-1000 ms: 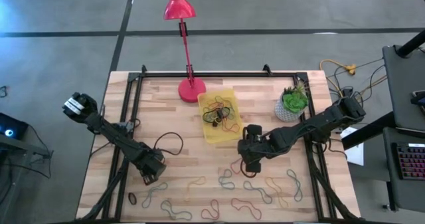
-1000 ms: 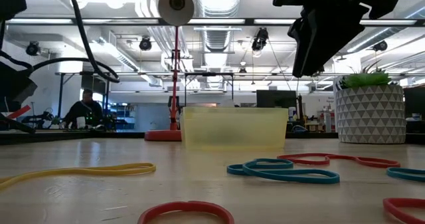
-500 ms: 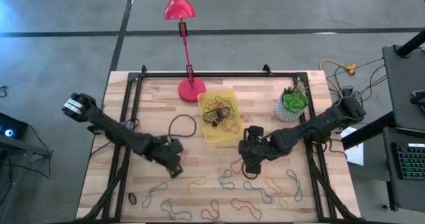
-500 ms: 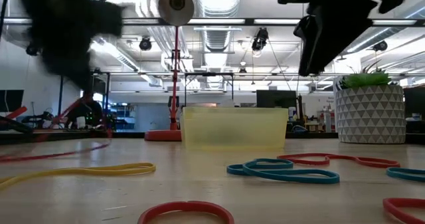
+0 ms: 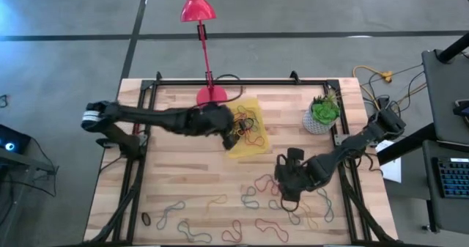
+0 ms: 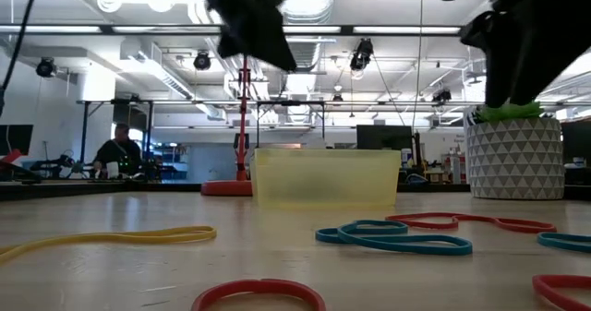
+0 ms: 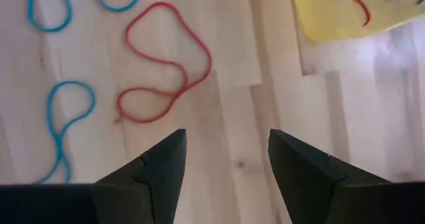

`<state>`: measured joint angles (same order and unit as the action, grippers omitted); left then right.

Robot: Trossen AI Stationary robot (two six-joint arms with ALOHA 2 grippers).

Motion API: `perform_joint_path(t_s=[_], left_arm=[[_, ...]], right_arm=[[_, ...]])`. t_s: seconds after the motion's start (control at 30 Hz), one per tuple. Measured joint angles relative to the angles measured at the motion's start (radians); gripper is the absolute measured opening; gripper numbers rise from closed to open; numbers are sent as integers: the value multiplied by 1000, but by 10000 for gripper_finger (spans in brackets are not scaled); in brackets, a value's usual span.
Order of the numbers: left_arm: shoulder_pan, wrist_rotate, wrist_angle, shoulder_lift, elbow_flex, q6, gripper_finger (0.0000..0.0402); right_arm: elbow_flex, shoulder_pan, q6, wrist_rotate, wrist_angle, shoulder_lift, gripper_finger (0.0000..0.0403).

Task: Pick and place rubber bands into bin
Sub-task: Put the red rubber band into the yellow bin, then put the blue rubber band into the yellow bin

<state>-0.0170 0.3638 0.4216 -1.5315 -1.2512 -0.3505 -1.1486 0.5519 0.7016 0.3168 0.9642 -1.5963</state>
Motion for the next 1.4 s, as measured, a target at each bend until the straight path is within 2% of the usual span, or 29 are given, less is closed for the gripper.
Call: perform_joint_path(t_s=[0.13,0.27,0.33,0.5,0.63,0.73,0.9,1.0,1.13,1.27,1.4], left_arm=[[-66,-41,5,-109,-24,39,20],[-89,-134,2,-185,-33,-6,67],[-88,-142,-4,-204,-41,-7,95],[-61,-146,-5,-182,-74,51,159],[-16,-197,7,-105,-84,77,188],[31,-229,8,-42,-60,75,195],[116,-227,14,8,-23,38,196],[148,-203,15,17,12,-55,196],[168,-191,17,14,66,-182,196],[172,-191,15,14,126,-304,196],[171,-191,15,23,173,-373,196]], right_arm=[[9,51,67,0,0,0,201],[36,106,130,0,0,0,201],[61,144,162,-2,1,0,201],[136,253,279,-82,-7,-1,201],[193,326,389,-188,-26,-2,201],[220,370,469,-233,-33,-2,201],[230,425,638,-240,-27,0,201],[220,460,836,-212,6,14,201],[218,537,1198,-176,39,56,201],[249,591,1443,-300,41,84,201],[289,590,1502,-365,17,102,201]])
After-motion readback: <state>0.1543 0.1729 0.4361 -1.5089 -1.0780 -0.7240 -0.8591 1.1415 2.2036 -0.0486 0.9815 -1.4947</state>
